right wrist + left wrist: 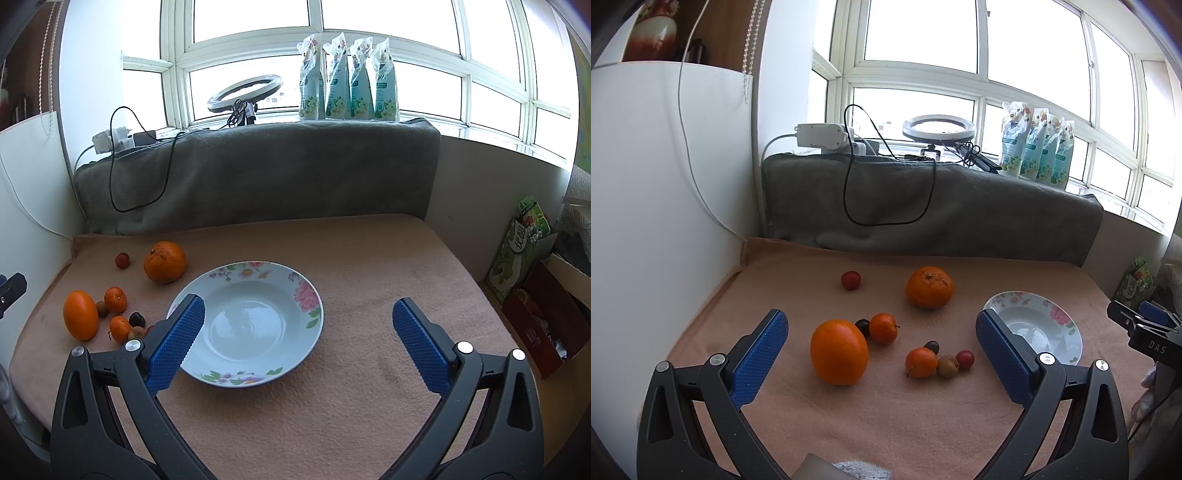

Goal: Organize fruits
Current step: 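Move the right tool toward the large orange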

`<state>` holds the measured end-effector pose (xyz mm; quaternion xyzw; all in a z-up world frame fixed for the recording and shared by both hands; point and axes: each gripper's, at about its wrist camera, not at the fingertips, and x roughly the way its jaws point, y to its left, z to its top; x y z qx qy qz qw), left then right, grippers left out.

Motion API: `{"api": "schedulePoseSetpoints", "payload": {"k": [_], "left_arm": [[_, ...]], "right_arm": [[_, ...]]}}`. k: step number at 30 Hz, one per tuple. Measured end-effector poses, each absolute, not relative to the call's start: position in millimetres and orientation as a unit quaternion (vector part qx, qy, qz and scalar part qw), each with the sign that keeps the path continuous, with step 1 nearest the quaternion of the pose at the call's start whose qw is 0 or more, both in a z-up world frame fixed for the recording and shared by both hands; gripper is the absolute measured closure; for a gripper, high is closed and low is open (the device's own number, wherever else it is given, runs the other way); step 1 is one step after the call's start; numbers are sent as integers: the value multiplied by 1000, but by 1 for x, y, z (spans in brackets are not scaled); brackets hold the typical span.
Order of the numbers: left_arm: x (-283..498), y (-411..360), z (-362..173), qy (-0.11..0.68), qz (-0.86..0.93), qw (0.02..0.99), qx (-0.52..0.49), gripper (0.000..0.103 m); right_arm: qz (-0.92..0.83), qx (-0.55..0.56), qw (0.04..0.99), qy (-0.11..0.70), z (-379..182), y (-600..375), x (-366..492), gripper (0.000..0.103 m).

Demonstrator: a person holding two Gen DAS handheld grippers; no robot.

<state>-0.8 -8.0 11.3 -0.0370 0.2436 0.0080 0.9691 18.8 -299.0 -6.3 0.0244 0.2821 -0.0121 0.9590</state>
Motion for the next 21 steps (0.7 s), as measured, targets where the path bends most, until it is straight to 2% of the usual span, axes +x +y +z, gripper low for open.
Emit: {"api": "schedulePoseSetpoints", "payload": {"k": [21], "left_arm": [[6,2,-10,291,-9,954,-70,2]], "right_arm": [[19,33,951,308,-16,-287,23,0]]}}
